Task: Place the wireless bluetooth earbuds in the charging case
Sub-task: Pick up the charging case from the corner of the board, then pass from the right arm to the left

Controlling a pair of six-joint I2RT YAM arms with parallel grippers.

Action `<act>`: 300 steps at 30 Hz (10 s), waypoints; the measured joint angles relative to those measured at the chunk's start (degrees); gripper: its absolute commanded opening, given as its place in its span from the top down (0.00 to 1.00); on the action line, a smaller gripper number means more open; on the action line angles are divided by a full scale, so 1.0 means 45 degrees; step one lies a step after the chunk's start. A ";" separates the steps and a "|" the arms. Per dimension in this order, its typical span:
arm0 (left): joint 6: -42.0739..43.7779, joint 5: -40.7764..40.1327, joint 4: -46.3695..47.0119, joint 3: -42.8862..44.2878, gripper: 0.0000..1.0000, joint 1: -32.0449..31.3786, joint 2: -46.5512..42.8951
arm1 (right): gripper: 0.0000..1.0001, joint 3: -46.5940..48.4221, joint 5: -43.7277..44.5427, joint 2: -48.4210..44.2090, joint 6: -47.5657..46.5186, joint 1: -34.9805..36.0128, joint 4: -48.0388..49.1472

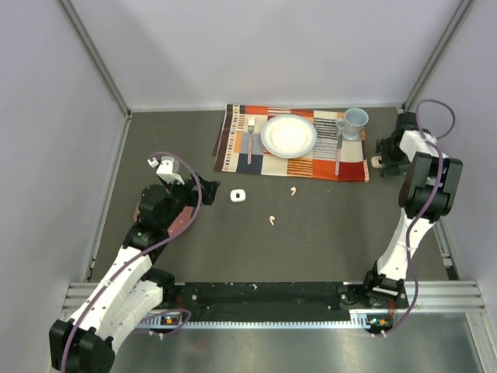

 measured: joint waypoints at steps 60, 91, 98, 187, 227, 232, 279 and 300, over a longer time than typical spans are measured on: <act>-0.0359 0.0418 0.1190 0.0029 0.06 0.0146 0.1749 | 0.40 0.1141 -0.0019 0.1107 -0.1302 -0.0126 0.0053; -0.0389 0.1010 0.1307 0.0029 0.08 0.0151 0.1855 | 1.00 -0.3133 -0.0845 -0.1472 -0.2463 0.0044 0.3138; -0.0393 0.1409 0.1394 0.0029 0.07 0.0151 0.1642 | 1.00 -0.5294 -0.1311 -0.4022 -0.2851 0.0058 0.4265; 0.0894 -0.2618 1.5392 -0.1054 0.39 -0.8364 0.8748 | 1.00 -1.2337 0.0636 -1.4217 0.3497 1.2988 1.1006; 0.0617 -0.2521 1.5475 -0.0068 0.42 -0.8369 0.9418 | 0.99 -1.2342 0.0967 -1.4411 0.3512 1.2998 1.1171; 0.0617 -0.2516 1.5465 -0.0068 0.46 -0.8369 0.9418 | 0.99 -1.2342 0.0981 -1.4411 0.3512 1.2998 1.1171; 0.0612 -0.3050 1.5543 0.0738 0.52 -0.8378 1.0035 | 0.99 -1.2361 0.0971 -1.4396 0.3502 1.2998 1.1186; 0.0670 -0.3279 1.5548 0.0777 1.00 -0.8378 1.0185 | 0.29 -1.2356 0.0981 -1.4426 0.3356 1.2998 1.1079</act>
